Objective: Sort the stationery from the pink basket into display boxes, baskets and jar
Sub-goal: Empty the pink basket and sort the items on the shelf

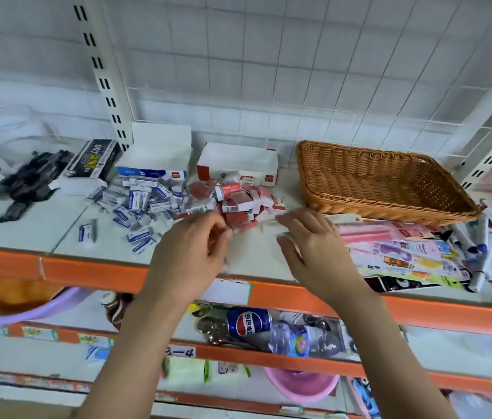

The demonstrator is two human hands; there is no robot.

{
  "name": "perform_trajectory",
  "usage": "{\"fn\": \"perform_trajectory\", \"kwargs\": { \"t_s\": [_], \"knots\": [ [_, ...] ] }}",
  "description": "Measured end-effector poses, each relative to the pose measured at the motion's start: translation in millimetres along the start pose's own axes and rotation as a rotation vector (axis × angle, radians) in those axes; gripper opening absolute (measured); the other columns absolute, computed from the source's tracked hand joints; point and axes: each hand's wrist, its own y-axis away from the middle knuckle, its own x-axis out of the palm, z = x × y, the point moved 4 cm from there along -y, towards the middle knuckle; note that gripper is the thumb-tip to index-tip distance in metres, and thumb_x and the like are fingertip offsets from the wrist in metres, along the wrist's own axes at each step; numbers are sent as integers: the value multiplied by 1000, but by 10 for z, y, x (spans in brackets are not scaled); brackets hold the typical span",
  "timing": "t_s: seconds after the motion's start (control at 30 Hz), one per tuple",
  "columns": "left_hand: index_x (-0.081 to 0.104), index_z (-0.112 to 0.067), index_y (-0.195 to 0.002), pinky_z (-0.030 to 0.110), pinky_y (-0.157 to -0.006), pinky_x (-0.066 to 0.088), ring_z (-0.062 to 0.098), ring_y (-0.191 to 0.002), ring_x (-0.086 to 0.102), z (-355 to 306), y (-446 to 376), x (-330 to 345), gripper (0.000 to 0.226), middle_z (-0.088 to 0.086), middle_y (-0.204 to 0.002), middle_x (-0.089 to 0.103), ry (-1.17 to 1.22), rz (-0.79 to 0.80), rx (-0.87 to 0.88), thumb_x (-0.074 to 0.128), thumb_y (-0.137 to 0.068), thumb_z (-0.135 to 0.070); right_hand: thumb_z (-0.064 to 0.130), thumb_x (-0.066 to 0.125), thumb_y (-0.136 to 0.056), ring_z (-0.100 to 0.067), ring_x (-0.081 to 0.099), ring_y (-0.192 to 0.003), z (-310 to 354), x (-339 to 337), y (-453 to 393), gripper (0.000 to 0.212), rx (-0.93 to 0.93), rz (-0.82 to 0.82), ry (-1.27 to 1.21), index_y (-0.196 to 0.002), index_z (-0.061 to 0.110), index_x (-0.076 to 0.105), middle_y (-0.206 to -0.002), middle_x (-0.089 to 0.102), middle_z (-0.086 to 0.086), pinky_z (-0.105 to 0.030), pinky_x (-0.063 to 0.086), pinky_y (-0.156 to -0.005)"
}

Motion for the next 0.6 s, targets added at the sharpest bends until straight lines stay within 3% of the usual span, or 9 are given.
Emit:
{"fn": "perform_trajectory", "kwargs": {
  "t_s": [0.1, 0.2, 0.4, 0.6],
  "knots": [
    [63, -16, -94, 28, -60, 47, 12, -70, 59, 483, 7, -432, 12, -6, -86, 65, -9, -76, 16, 57, -89, -26, 29, 40, -88, -30, 59, -98, 575, 230, -227, 37, -24, -39, -33, -106, 12, 67, -105, 65, -5, -38, 48, -80],
    [64, -17, -90, 31, -59, 48, 14, -66, 59, 1136, 60, -919, 11, -7, -81, 65, -32, -122, 26, 57, -89, -25, 28, 40, -90, -32, 60, -96, 1240, 555, -529, 35, -24, -46, -122, -104, 11, 68, -102, 66, -6, -41, 50, -79],
    [64, -15, -84, 32, -54, 44, 19, -53, 53, 2504, 189, -1965, 12, -1, -68, 64, -97, -228, -103, 57, -91, -21, 30, 38, -91, -32, 59, -96, 2653, 1096, -1104, 38, -49, 47, -294, -106, 10, 67, -101, 65, -6, -43, 51, -80],
    [64, -15, -82, 33, -56, 48, 22, -54, 57, 3199, 240, -2344, 15, 1, -69, 66, -91, -273, -170, 52, -85, -25, 34, 39, -89, -29, 61, -95, 3214, 1346, -1460, 37, -43, 82, -318, -105, 15, 67, -102, 65, -3, -44, 51, -80]
  ]
}}
